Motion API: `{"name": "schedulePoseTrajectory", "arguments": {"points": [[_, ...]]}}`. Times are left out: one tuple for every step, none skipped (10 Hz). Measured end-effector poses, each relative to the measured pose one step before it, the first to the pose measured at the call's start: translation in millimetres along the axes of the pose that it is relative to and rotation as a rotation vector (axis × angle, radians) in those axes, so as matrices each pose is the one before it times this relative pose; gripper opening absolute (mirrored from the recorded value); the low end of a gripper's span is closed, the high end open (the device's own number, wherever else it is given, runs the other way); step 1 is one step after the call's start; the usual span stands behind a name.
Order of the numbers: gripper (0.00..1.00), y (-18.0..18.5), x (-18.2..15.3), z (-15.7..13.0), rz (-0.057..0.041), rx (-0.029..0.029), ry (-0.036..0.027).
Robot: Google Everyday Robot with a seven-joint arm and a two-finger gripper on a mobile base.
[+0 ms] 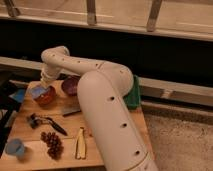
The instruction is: Wipe red bowl with sponge
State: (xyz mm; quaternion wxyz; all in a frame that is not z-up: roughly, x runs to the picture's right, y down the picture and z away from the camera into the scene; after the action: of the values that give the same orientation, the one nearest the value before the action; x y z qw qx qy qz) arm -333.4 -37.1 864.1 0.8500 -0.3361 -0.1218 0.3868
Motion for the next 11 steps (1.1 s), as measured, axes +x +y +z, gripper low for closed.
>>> {"name": "schedulePoseTrajectory", "arguments": {"points": [[0.0,-0.8,2.52,3.59,0.0039,0.01019,0.01772],[0.0,-0.96,3.96,6.64,0.00145,0.00494,0.02194],[0.0,-1.55,2.77,3.89,0.00261,0.00485,0.01615],[0.0,-2.78,3.25,3.22,0.00554,0.00841,0.01593],[0.0,-2.46,1.9,1.71,0.00149,0.00934,0.01111],[0.0,-6.26,0.85,-0.83,0.00692,0.0159,0.00736],[0.0,-5.48,1.3,-0.68,0.00714,0.01401,0.00336],[0.0,-8.08,-1.29,-3.28,0.00589,0.01882,-0.00178],[0.0,-9.09,-2.7,-4.03,0.00274,0.02062,-0.00501],[0.0,-3.49,-2.32,-1.93,-0.00086,0.0099,-0.0051],[0.0,-0.44,-5.24,-1.8,-0.00242,0.00318,-0.01015]]}}
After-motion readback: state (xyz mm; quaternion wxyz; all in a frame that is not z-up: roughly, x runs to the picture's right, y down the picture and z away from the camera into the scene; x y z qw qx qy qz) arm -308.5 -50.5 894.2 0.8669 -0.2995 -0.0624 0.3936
